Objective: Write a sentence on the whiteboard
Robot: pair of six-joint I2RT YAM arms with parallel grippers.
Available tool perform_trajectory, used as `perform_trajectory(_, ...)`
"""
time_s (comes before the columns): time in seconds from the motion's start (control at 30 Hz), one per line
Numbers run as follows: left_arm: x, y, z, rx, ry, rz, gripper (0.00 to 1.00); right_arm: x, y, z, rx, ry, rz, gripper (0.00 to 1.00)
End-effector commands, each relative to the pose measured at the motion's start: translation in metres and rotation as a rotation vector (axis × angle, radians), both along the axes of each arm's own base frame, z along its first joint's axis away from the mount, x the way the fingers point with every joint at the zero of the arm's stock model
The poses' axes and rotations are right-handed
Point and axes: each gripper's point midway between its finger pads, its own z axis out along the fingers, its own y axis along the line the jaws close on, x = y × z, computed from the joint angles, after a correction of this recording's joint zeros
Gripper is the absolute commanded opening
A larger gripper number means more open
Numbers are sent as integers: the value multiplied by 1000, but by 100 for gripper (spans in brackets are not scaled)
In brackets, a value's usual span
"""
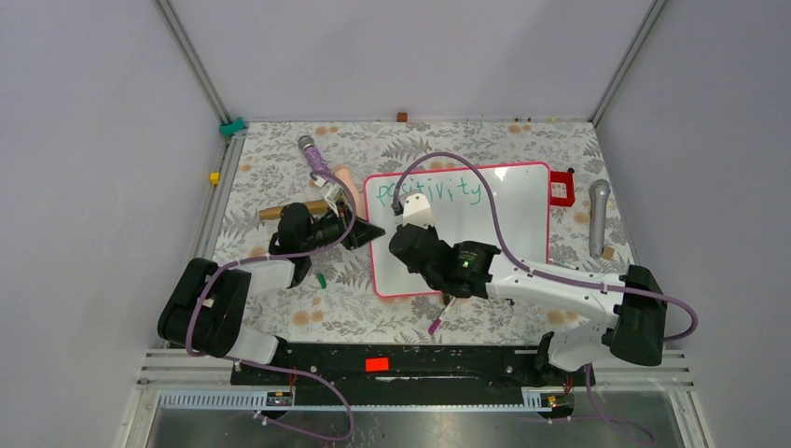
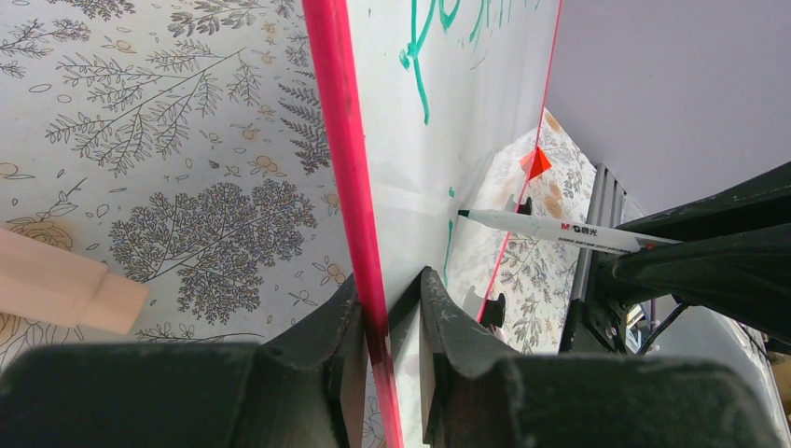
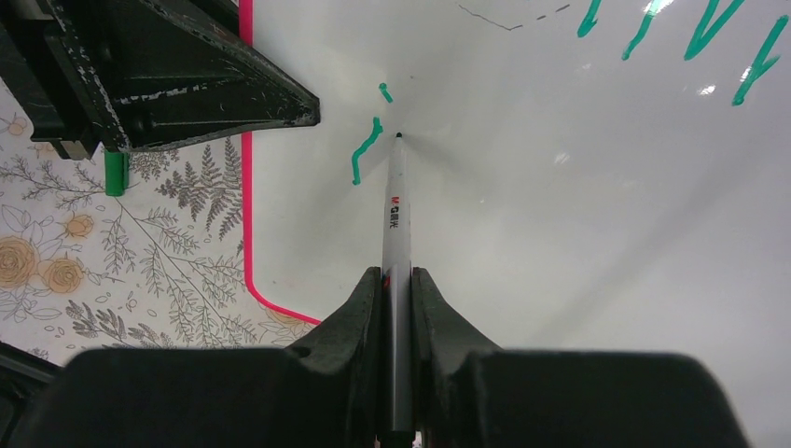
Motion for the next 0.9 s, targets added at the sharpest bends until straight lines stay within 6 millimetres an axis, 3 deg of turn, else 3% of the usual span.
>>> perform_trajectory(0.0,35,24,-4,103,-141,186,0,6,3,15,16,-42,-36,0)
perform_trajectory(0.53,35,23,-4,100,-142,180,0,-11,-8,-23,-13,55,-42,0)
perform_trajectory(0.87,35,23,-4,101,-142,182,0,-14,-9,-24,-9,59,-38,0)
